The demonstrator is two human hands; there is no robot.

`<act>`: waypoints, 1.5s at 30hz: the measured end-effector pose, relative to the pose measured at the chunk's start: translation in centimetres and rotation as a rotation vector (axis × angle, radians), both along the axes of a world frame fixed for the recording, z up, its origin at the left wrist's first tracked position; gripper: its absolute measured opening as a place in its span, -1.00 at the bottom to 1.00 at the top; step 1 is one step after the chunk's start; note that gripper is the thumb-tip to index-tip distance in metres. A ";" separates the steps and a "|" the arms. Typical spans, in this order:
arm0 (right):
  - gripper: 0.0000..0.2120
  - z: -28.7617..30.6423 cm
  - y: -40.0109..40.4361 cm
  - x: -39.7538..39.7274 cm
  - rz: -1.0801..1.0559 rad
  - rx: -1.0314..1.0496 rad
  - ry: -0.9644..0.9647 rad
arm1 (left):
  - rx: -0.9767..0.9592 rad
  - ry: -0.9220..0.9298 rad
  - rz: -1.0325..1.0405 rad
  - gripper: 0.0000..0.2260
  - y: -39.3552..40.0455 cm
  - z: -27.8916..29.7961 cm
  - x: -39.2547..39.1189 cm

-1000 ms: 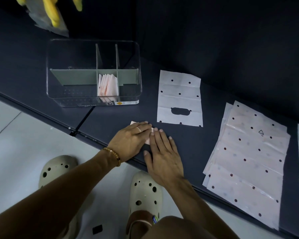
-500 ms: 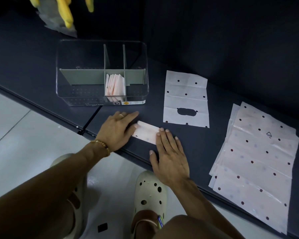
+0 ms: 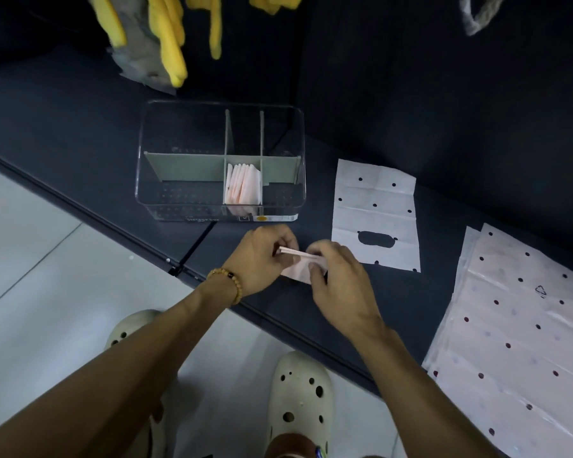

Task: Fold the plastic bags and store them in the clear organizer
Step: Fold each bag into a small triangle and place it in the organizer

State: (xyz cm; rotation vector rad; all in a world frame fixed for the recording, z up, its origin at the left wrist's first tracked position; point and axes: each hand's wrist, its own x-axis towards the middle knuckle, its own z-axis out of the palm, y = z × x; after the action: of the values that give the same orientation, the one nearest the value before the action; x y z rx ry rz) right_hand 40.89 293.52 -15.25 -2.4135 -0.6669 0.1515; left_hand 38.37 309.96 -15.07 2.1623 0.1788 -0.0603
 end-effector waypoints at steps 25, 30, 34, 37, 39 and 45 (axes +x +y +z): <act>-0.73 2.1 10.6 7.1 -0.141 0.372 0.106 | 0.417 -0.171 0.622 -0.73 8.6 -1.1 5.5; -0.79 2.6 13.6 7.3 0.038 -0.237 -0.230 | 0.381 -0.203 0.603 -0.76 8.9 -1.5 5.3; -0.83 2.7 14.6 7.6 0.156 -0.308 -0.279 | 0.365 -0.197 0.572 -0.78 9.0 -1.6 5.0; -0.76 2.4 14.8 7.5 0.245 -0.271 -0.126 | 0.330 -0.207 0.556 -0.83 9.1 -1.5 4.1; -0.78 2.1 14.2 7.7 0.164 -0.193 -0.078 | 0.347 -0.218 0.543 -0.84 9.5 -1.7 3.1; -0.79 1.9 13.2 7.6 0.151 -0.174 -0.044 | 0.578 -0.245 0.416 -0.81 8.8 -2.0 1.9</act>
State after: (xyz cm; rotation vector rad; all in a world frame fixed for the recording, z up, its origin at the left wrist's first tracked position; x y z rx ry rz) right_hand 48.46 306.73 -13.37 -2.5371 -0.8899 0.2283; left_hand 40.23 318.74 -17.10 2.6268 0.5530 0.5535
